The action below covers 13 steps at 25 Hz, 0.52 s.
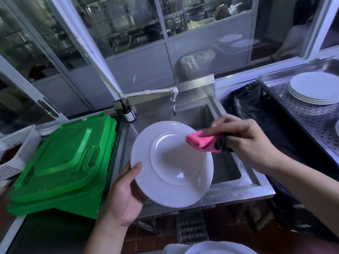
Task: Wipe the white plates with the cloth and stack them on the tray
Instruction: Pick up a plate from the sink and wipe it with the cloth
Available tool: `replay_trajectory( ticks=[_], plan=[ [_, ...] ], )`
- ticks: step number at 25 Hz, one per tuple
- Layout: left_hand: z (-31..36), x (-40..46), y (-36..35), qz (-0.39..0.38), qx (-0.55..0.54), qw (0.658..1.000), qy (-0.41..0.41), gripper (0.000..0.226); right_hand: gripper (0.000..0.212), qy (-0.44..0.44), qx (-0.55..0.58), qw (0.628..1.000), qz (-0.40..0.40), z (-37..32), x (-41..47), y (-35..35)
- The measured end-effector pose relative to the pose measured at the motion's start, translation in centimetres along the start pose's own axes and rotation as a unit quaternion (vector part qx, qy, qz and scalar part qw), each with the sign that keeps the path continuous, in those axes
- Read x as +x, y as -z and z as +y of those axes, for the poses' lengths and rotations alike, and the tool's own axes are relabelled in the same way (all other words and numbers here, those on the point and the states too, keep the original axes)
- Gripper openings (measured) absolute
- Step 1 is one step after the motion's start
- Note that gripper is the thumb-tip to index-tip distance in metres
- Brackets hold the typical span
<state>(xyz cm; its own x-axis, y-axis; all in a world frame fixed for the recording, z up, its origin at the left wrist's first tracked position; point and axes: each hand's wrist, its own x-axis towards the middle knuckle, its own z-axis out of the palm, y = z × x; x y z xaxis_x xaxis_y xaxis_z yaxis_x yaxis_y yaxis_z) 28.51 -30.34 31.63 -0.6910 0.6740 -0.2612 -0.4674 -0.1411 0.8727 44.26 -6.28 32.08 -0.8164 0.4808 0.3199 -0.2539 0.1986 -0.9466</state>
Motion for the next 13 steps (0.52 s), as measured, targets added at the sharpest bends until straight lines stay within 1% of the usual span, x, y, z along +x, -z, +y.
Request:
replay_trajectory(
  ticks=[1,2,3,5,6,7,8,9,11,13],
  plan=[
    [-0.2,0.2,-0.3,-0.005,0.009,1.0,0.002,0.048,0.053,0.067,-0.067,0.995,-0.019,-0.7,0.3,-1.3],
    [-0.3,0.3,-0.6,-0.018,0.013,1.0,-0.003,0.052,0.057,0.143,-0.139,0.979,-0.049,-1.0,0.6,-2.7],
    [-0.3,0.3,-0.9,-0.036,0.009,0.999,-0.009,0.062,0.059,0.206,-0.202,0.954,-0.088,-1.0,0.9,-3.8],
    [-0.2,0.1,-1.1,-0.05,-0.005,0.998,-0.025,0.082,0.053,0.269,-0.289,0.905,-0.157,-0.3,1.9,-4.9],
    [-0.1,-0.1,-0.9,-0.044,-0.008,0.998,-0.038,0.08,0.047,0.281,-0.315,0.892,-0.165,0.0,2.4,-4.6],
    [0.3,-0.2,-0.6,-0.039,-0.01,0.998,-0.054,0.066,0.044,0.275,-0.325,0.892,-0.154,0.2,3.1,-4.0],
    [0.6,-0.4,-0.7,-0.035,-0.009,0.997,-0.073,0.048,0.047,0.252,-0.321,0.903,-0.136,0.4,3.6,-3.2],
    [0.8,-0.7,-0.8,-0.026,-0.002,0.996,-0.091,0.039,0.053,0.213,-0.302,0.921,-0.122,0.5,3.8,-2.5],
    [1.0,-0.9,-0.9,-0.018,0.006,0.993,-0.121,0.038,0.065,0.115,-0.245,0.957,-0.102,0.8,3.5,-1.6],
    [1.3,-0.7,-1.5,-0.007,-0.02,0.991,-0.129,0.044,0.067,0.029,-0.205,0.977,-0.058,2.0,2.5,-2.0]
  ],
)
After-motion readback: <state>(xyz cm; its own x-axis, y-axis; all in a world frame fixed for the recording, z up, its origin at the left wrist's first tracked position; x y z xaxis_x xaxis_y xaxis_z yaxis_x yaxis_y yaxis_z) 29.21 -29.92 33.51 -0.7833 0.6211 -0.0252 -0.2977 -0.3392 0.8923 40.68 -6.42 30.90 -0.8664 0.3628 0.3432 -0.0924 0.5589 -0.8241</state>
